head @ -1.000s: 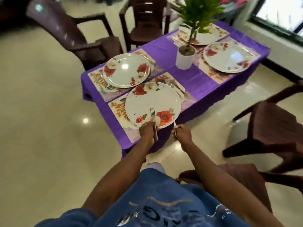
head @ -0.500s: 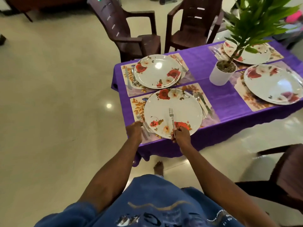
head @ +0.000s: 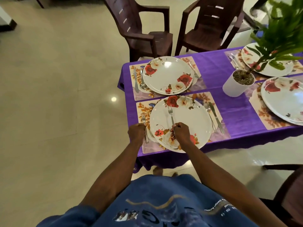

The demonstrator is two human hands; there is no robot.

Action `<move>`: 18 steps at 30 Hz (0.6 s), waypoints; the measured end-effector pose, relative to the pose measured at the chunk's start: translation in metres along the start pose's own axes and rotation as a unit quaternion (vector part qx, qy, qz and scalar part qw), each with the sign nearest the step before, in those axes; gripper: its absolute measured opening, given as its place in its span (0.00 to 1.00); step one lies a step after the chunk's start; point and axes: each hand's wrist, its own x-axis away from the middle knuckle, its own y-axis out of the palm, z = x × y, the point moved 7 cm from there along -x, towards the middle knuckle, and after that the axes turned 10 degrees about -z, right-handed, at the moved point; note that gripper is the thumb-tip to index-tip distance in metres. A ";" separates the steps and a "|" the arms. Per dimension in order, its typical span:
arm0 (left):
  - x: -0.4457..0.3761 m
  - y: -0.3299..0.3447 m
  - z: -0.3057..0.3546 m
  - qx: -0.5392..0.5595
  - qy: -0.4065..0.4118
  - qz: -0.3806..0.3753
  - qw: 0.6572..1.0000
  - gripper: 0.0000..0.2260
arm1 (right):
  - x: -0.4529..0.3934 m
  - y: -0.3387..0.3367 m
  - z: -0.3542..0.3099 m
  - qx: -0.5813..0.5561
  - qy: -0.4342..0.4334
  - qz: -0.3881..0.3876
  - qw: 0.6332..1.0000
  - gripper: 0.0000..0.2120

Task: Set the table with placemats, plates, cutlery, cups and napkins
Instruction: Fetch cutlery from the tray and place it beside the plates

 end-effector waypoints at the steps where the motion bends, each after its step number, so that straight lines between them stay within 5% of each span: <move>1: -0.001 0.000 -0.001 -0.001 0.005 0.005 1.000 0.05 | -0.002 0.001 0.000 0.008 0.000 -0.004 1.000 0.09; 18: 0.019 0.001 0.003 -0.035 0.081 0.086 0.992 0.08 | -0.020 -0.008 -0.009 0.063 -0.026 -0.054 0.996 0.08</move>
